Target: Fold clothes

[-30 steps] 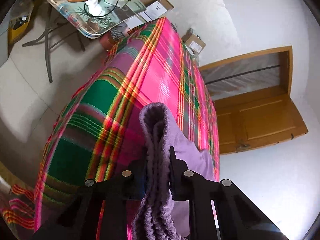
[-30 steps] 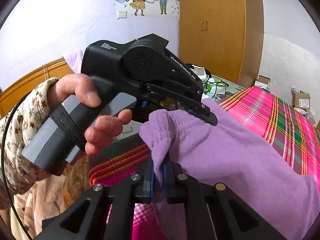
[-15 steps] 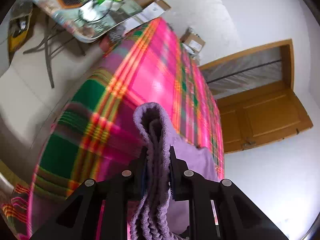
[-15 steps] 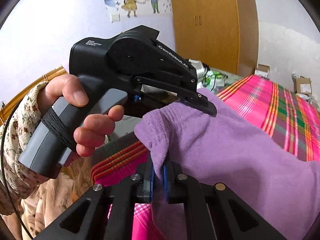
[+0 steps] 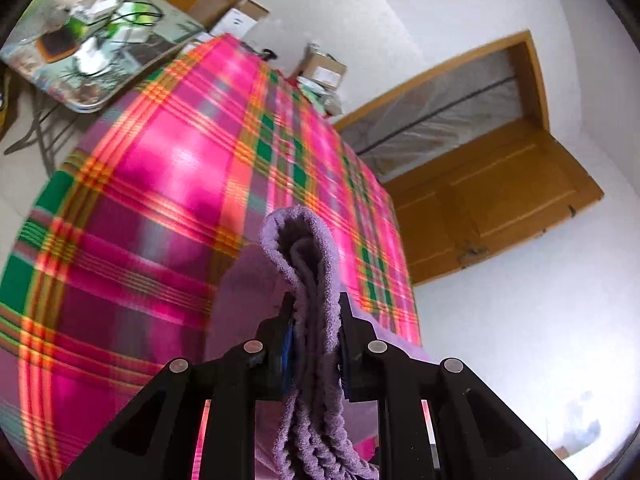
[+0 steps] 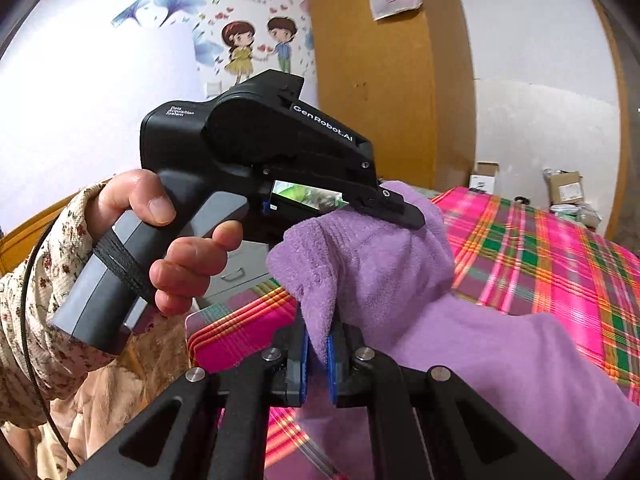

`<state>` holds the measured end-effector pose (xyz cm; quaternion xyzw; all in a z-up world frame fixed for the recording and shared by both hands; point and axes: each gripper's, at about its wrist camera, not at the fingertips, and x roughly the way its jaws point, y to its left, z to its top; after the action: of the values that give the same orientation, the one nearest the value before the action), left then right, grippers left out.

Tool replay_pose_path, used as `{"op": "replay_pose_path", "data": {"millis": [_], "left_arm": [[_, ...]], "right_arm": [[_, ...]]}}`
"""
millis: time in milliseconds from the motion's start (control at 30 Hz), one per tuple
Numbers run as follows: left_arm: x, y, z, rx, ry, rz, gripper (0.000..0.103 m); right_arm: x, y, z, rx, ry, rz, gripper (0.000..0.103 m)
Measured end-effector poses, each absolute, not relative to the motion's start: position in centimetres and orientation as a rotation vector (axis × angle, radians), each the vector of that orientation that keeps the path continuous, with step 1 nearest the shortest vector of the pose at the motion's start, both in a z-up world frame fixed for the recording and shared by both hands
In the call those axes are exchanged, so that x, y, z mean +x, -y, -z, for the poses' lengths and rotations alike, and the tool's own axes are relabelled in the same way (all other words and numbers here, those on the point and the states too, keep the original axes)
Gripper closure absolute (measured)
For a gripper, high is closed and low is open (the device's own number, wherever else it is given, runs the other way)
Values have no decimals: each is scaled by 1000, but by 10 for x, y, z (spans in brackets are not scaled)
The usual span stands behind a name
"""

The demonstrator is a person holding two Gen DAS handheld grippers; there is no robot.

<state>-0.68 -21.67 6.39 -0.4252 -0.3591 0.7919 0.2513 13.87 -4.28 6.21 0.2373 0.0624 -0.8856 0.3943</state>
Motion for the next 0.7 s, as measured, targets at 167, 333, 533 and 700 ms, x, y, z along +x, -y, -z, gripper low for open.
{"op": "replay_pose_path", "data": {"millis": [167, 333, 533, 700], "left_arm": [[-6, 181, -75, -1155, 897, -2128, 85], [-12, 146, -80, -1149, 841, -2070, 85], [-20, 109, -70, -1183, 819, -1989, 85], [-27, 85, -59, -1217, 809, -1939, 85]], "right_arm": [[147, 14, -70, 582, -156, 2310, 96], [151, -20, -71, 576, -121, 2370, 96], [153, -49, -67, 606, -96, 2434, 96], [154, -68, -62, 641, -78, 2467, 96]]}}
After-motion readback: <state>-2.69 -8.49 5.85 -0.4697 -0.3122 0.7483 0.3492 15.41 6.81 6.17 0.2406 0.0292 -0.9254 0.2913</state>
